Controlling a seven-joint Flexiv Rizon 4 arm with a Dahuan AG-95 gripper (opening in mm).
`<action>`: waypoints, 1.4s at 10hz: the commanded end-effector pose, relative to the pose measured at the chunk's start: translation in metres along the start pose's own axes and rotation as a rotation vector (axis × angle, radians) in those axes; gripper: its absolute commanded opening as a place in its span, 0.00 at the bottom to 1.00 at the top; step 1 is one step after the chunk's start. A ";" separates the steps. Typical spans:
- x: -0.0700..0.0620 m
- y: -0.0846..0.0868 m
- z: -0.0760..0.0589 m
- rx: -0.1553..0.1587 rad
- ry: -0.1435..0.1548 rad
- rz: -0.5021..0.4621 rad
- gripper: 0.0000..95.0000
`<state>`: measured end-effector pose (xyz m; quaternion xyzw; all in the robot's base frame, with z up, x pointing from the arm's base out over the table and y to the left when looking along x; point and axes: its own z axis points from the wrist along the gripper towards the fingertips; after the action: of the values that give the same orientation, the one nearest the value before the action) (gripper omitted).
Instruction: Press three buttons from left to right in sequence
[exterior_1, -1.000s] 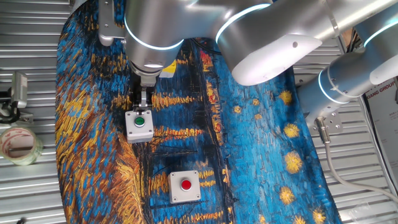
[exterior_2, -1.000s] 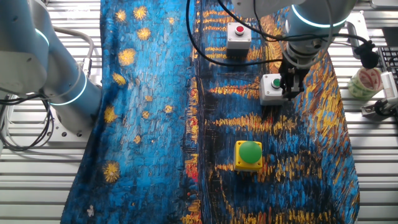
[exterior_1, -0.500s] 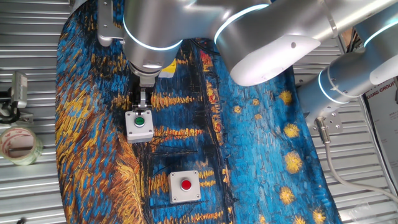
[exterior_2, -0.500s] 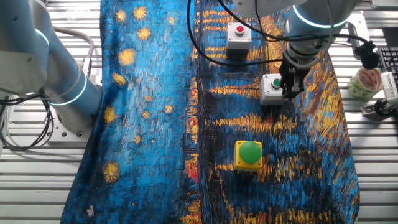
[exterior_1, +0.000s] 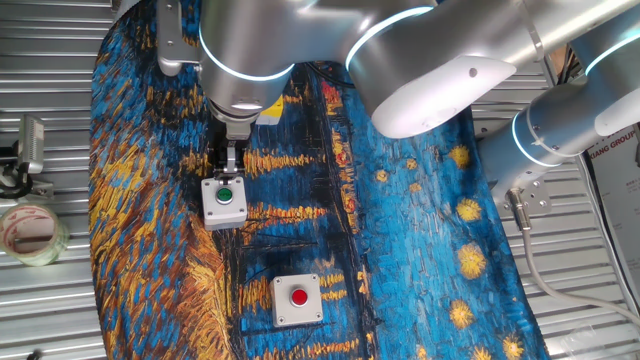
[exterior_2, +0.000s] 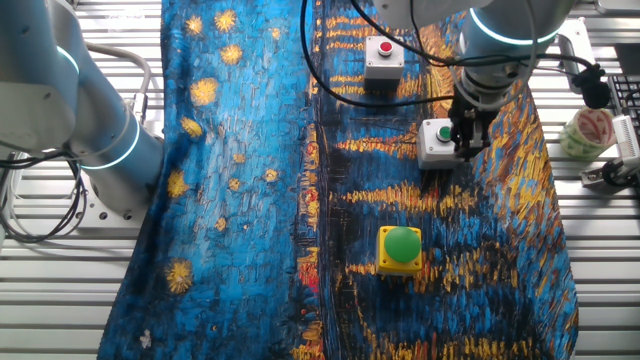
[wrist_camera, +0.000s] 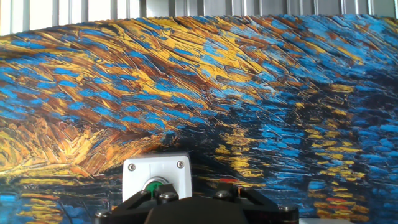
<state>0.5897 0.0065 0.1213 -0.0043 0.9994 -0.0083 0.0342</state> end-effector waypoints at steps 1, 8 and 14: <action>-0.001 0.001 0.000 -0.003 0.015 -0.048 0.40; -0.001 0.001 0.000 -0.026 -0.001 -0.075 0.40; -0.001 0.001 0.000 -0.014 -0.067 -0.053 0.40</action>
<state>0.5883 0.0066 0.1224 -0.0302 0.9971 -0.0024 0.0705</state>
